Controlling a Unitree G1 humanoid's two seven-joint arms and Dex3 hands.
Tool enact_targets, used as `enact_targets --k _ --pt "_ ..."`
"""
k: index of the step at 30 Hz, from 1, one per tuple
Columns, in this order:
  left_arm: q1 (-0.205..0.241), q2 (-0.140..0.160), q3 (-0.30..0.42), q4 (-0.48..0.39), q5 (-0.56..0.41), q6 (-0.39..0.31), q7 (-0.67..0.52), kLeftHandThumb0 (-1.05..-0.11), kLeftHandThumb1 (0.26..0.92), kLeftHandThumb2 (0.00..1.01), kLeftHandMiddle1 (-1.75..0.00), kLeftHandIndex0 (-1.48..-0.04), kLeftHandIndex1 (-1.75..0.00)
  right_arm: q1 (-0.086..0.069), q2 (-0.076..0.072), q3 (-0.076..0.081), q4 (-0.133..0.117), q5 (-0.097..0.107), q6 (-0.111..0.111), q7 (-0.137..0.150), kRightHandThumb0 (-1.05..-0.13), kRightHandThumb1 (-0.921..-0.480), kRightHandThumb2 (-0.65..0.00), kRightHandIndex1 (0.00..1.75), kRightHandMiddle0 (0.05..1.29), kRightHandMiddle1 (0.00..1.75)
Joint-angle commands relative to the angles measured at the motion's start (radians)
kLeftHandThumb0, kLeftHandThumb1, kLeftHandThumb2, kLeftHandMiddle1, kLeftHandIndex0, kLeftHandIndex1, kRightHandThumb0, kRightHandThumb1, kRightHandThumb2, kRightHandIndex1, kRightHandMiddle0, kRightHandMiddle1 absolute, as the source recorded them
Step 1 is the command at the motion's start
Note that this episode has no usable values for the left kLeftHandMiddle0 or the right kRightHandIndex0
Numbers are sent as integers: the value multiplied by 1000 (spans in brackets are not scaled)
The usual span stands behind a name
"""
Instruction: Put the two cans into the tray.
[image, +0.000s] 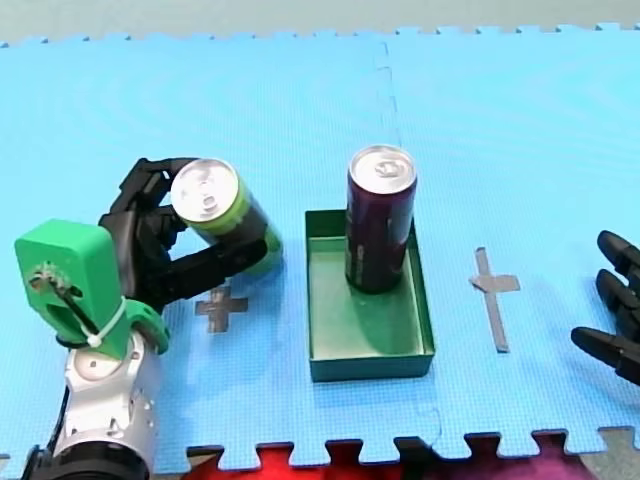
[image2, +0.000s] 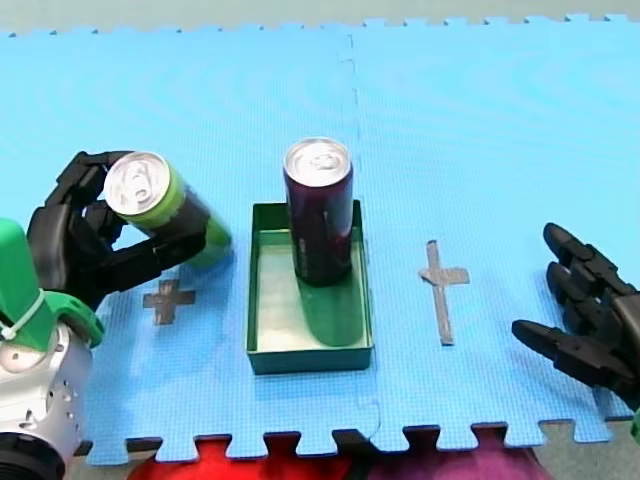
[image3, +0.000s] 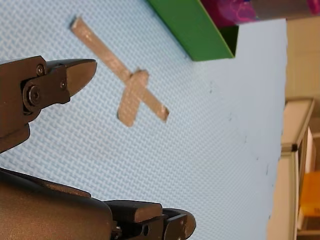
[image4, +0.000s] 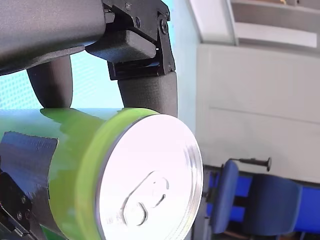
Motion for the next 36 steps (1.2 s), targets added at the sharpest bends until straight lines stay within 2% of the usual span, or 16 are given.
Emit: enact_targets --k 1,4,9,14,22,25,30,36 --pt "59 62 -45 -316 -1 200 -12 -305 842 0 -1746 -503 -1746 23 2 6 20 -11 27 -3 -1048 -921 -20 0 221 1" --pt "76 83 -50 -390 -6 242 -33 -298 837 0 -1746 -506 -1746 24 6 7 20 -10 33 -2 -1048 -921 -23 0 220 1" --pt "109 104 -63 -480 11 249 -54 -291 832 0 -1746 -516 -1746 25 11 8 24 -8 39 2 -1048 -921 -27 0 221 1" --pt "147 100 -78 -578 13 253 -63 -286 827 0 -1746 -523 -1746 24 14 7 25 -6 46 3 -1048 -921 -29 0 221 1" --pt "171 107 -89 -645 40 279 -55 -274 815 0 -1746 -535 -1746 24 17 6 27 -5 46 6 -1048 -921 -35 1 216 0" --pt "178 115 -91 -688 43 312 -58 -274 810 0 -1746 -538 -1746 25 20 8 27 -6 47 5 -1048 -921 -38 2 214 0" --pt "199 135 -104 -817 52 403 -53 -274 802 0 -1746 -543 -1746 25 27 12 31 -11 48 -3 -1048 -921 -42 3 211 0" --pt "225 138 -120 -929 56 469 -43 -271 791 0 -1746 -548 -1746 27 27 14 33 -11 48 1 -1048 -921 -49 4 210 0"
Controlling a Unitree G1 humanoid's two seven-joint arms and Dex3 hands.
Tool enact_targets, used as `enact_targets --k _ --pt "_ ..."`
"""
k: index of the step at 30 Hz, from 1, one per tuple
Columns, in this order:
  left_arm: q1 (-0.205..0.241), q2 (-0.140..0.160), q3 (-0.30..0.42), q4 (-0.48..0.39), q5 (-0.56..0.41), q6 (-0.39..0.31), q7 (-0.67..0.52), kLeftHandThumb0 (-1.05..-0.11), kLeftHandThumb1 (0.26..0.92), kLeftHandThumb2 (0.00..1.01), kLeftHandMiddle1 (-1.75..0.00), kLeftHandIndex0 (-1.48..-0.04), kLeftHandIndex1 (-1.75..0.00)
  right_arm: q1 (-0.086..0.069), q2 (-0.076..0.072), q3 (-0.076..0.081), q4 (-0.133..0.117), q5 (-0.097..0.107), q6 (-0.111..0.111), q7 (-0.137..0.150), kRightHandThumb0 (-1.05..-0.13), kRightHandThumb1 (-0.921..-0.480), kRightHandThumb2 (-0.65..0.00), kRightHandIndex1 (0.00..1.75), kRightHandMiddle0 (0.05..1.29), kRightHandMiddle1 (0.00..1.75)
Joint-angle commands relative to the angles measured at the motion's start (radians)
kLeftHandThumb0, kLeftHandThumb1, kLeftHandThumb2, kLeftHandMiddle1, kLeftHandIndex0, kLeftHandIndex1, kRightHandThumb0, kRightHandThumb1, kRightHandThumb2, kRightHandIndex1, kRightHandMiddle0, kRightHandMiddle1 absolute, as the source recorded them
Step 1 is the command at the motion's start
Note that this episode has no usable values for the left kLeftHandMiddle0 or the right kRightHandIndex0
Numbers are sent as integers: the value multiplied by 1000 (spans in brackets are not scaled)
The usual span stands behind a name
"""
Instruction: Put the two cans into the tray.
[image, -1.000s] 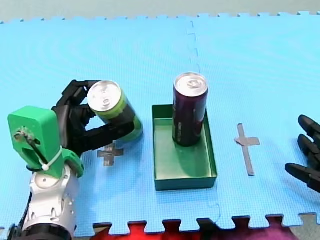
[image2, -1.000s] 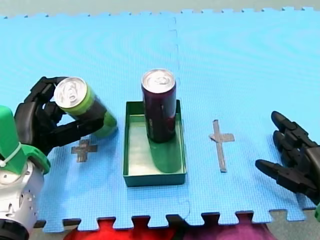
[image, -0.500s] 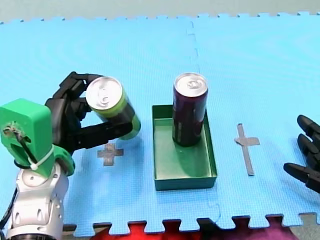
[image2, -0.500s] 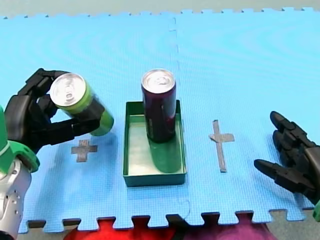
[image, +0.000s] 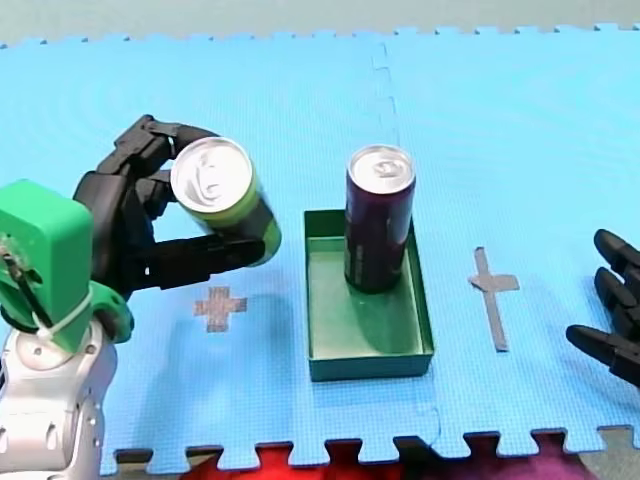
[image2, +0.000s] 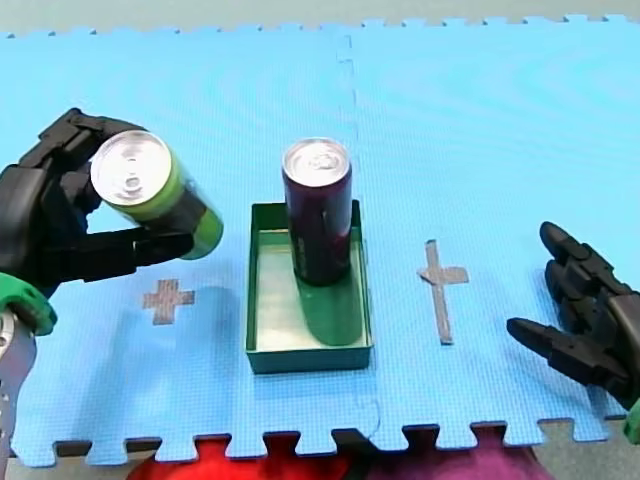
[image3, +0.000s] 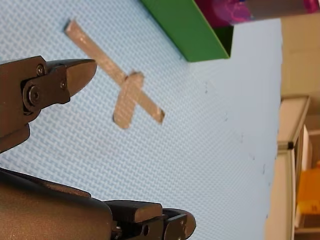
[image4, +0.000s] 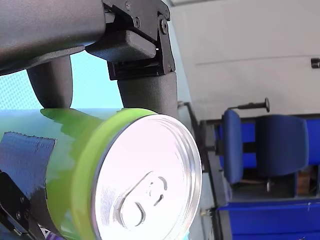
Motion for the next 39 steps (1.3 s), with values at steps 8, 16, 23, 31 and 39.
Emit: enact_targets --k 8,16,23,31,39 --pt "39 57 -51 -344 12 135 -13 -270 784 0 -1746 -554 -1746 32 15 13 27 -14 48 -3 -1048 -921 -59 4 209 0" --pt "6 58 -82 -420 7 219 -24 -285 780 0 -1746 -567 -1746 41 21 15 18 -11 52 -3 -1048 -921 -66 5 202 0" --pt "-2 42 -128 -481 20 273 -13 -293 777 0 -1746 -575 -1746 44 25 18 14 -13 57 -7 -1048 -921 -65 5 201 0" --pt "-9 39 -156 -471 18 263 -19 -303 774 0 -1746 -580 -1746 48 33 27 4 -12 64 -17 -1048 -921 -62 6 201 0" --pt "-17 37 -176 -473 4 293 -26 -320 774 0 -1746 -580 -1746 50 36 32 -2 -11 66 -23 -1048 -921 -60 5 201 0"
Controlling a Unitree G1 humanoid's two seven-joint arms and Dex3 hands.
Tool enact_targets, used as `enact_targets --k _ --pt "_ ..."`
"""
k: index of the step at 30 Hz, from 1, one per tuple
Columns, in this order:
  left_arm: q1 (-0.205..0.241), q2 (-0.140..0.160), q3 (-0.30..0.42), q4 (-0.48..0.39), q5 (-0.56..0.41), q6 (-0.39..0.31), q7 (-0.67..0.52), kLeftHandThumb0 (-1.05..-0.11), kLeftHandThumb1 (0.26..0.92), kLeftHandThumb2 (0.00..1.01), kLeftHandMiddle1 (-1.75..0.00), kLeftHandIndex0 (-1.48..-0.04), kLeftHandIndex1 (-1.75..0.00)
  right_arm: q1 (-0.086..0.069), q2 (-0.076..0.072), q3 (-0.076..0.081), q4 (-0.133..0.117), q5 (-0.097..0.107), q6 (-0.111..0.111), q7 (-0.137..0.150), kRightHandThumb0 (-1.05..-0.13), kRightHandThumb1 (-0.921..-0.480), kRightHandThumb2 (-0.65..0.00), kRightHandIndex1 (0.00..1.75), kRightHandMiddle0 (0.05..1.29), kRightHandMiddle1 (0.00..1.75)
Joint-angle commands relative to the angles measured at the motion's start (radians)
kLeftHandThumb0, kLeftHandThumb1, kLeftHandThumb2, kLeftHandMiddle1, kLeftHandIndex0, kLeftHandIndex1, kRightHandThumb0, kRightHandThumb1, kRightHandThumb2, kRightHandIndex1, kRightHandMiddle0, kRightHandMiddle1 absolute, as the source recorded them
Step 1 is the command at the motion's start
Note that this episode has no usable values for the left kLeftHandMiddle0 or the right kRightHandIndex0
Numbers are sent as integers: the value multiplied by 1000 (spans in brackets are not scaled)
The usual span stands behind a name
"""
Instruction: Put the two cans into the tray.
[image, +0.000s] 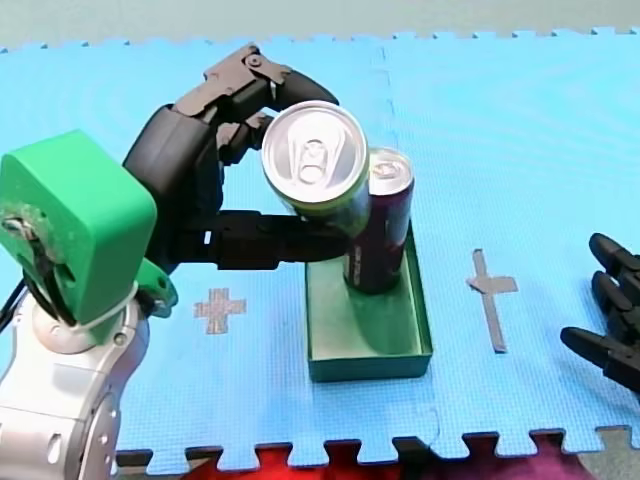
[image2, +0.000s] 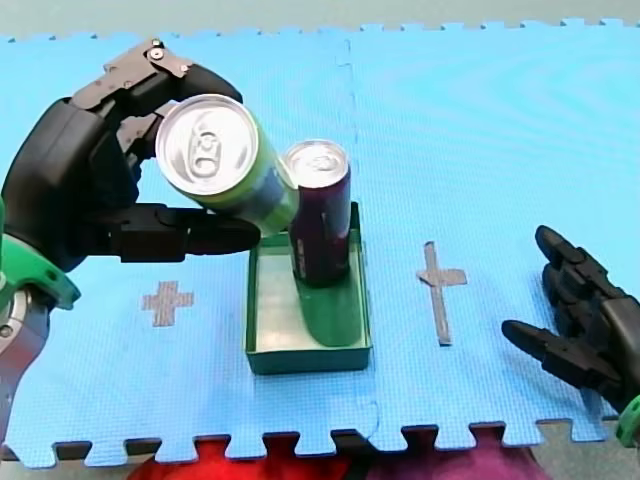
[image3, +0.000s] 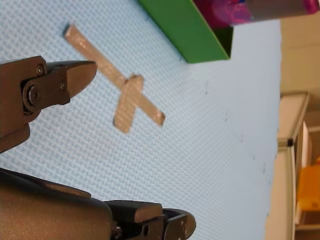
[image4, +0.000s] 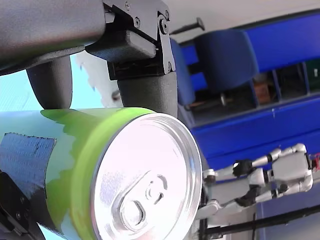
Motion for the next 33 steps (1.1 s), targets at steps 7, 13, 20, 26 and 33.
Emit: enact_targets --k 7,13,20,26,33 --pt "-12 -14 -17 18 -29 39 -3 -329 773 0 -1746 -579 -1746 26 10 11 7 -11 39 4 -1048 -921 -60 3 200 0" --pt "-23 -11 -8 78 -48 54 -20 -335 772 0 -1746 -579 -1746 25 5 8 8 -6 42 9 -1048 -921 -60 2 199 0" --pt "-29 -21 -8 107 -63 67 -21 -339 773 1 -1746 -578 -1746 26 6 8 6 -4 37 11 -1048 -921 -61 0 195 0" --pt "-31 -24 5 136 -85 73 -32 -344 775 1 -1746 -575 -1746 28 8 12 -2 -7 35 5 -1048 -921 -64 0 191 0" --pt "-52 -14 32 166 -119 134 -40 -348 777 2 -1746 -571 -1746 32 14 21 -17 -11 38 -7 -1048 -921 -70 0 189 0"
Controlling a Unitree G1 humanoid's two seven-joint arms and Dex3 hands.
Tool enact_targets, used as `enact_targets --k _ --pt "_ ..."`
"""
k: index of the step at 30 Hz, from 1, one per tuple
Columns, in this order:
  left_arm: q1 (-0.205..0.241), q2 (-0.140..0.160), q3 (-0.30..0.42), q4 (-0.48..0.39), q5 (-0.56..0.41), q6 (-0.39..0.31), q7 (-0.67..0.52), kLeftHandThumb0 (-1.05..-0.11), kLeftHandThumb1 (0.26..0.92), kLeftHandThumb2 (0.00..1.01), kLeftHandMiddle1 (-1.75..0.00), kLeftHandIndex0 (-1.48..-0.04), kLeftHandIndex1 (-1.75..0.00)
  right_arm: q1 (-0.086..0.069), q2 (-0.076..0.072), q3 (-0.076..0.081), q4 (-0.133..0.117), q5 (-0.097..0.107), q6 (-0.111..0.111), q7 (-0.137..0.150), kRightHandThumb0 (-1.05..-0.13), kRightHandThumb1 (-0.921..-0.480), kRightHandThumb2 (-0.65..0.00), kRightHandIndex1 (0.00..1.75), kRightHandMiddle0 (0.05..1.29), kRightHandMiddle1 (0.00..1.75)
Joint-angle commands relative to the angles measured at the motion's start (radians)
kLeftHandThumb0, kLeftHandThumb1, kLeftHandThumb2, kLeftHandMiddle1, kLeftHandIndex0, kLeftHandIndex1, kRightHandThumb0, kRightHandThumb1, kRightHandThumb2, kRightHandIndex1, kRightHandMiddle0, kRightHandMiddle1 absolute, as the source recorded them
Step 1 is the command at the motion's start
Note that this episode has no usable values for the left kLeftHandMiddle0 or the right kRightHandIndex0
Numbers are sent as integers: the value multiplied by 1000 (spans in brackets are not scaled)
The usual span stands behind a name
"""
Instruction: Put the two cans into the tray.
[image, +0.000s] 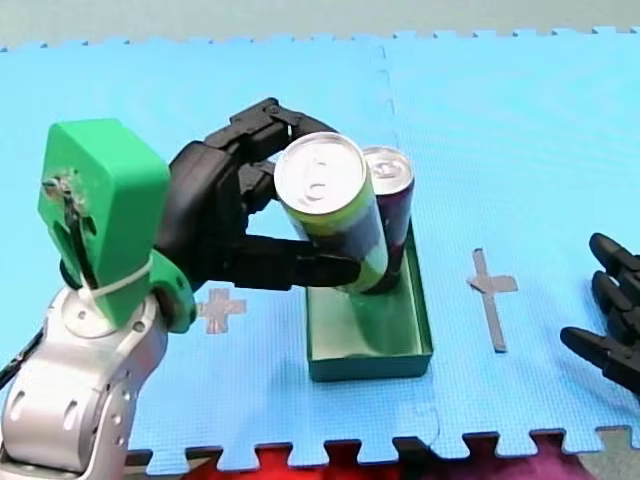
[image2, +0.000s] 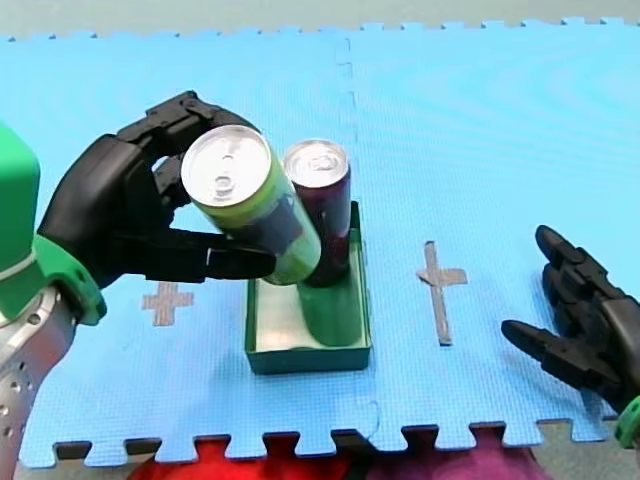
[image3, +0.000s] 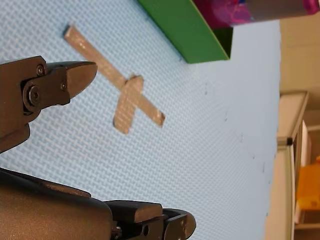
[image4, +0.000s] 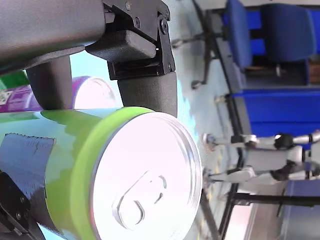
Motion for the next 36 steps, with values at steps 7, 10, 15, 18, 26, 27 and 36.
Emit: enact_targets --k 7,10,15,18,26,27,36 --pt "-10 0 6 26 -8 -33 -10 -344 778 2 -1746 -564 -1746 25 12 12 3 -10 32 10 -1048 -921 -74 0 185 0" --pt "-12 -3 5 46 -9 -46 -15 -343 778 2 -1746 -561 -1746 26 13 11 0 -8 32 11 -1048 -921 -75 0 185 0" --pt "-17 -1 3 58 -8 -50 -22 -339 780 3 -1746 -558 -1746 31 15 13 -10 -9 33 8 -1048 -921 -78 0 183 0" --pt "-21 11 -4 57 2 -31 -21 -336 779 3 -1746 -557 -1746 35 16 15 -18 -9 37 5 -1048 -921 -80 0 181 0" --pt "-17 49 -47 9 80 -15 0 -320 781 3 -1746 -551 -1746 35 19 17 -13 -9 39 -1 -1048 -921 -89 0 180 0" --pt "-16 53 -54 -3 94 -9 7 -316 782 3 -1746 -550 -1746 34 19 16 -11 -9 39 -1 -1048 -921 -90 0 180 0" --pt "-14 69 -101 -5 196 11 43 -296 790 6 -1746 -543 -1746 40 22 16 -15 -7 31 3 -1048 -921 -95 0 178 0"
